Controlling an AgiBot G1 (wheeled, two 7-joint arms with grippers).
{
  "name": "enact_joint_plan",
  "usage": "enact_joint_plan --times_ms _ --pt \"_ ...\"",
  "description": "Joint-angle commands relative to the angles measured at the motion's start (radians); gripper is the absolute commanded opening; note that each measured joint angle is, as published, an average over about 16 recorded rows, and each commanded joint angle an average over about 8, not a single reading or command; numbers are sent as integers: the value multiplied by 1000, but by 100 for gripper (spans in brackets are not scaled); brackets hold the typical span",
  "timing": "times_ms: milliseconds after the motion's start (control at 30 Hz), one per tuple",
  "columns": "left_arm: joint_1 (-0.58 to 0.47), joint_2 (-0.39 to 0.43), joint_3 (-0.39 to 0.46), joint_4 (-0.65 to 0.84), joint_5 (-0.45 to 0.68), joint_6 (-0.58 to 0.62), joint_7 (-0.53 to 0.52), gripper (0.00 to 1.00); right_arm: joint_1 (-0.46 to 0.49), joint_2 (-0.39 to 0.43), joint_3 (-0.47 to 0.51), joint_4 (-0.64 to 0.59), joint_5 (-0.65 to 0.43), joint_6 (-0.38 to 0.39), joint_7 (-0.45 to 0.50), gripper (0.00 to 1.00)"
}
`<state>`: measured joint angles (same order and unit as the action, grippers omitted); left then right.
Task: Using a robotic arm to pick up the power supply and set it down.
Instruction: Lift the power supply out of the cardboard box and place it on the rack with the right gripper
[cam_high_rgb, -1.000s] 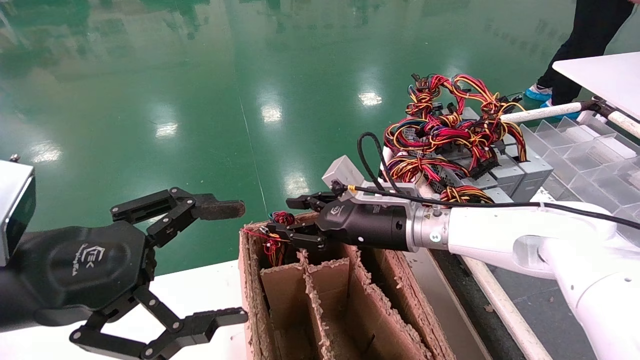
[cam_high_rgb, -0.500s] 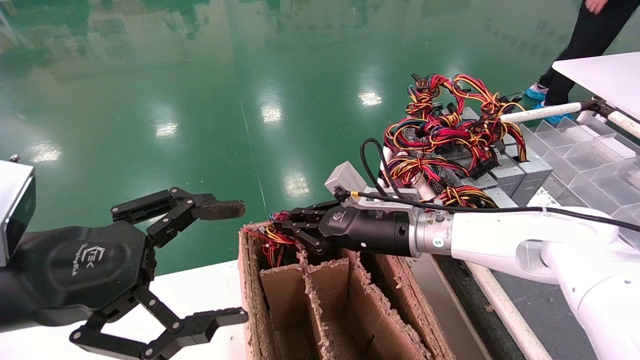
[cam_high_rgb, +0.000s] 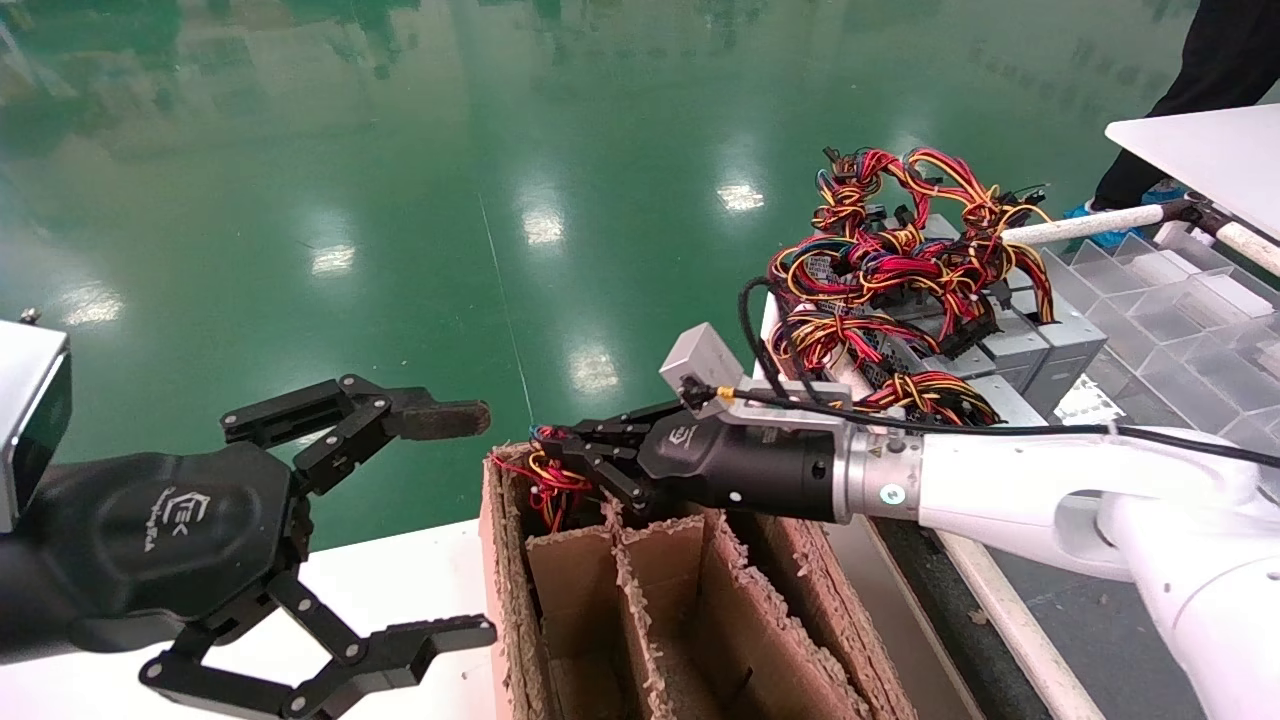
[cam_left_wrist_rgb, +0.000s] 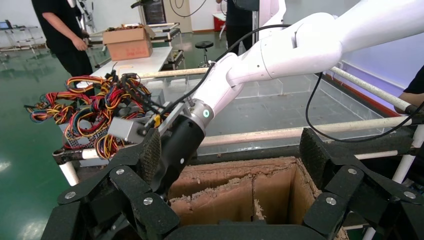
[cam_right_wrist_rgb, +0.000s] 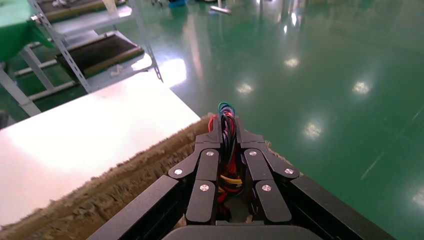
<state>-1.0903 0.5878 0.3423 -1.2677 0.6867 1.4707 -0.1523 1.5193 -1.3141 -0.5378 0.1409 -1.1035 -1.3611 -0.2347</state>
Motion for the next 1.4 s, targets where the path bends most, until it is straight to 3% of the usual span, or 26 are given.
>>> enact_joint_plan --times_ms 33,367,633,1000,1400 --pt "0 0 0 0 0 0 0 100 2 5 6 -1 10 -11 -8 0" --pt "0 0 0 0 0 0 0 100 68 77 75 28 115 -149 17 0" --pt "0 0 0 0 0 0 0 100 167 179 136 79 199 -194 56 0" --pt "0 0 0 0 0 0 0 100 284 360 182 127 235 -143 63 0" --pt "0 0 1 0 0 0 0 100 350 595 204 42 220 -58 14 0"
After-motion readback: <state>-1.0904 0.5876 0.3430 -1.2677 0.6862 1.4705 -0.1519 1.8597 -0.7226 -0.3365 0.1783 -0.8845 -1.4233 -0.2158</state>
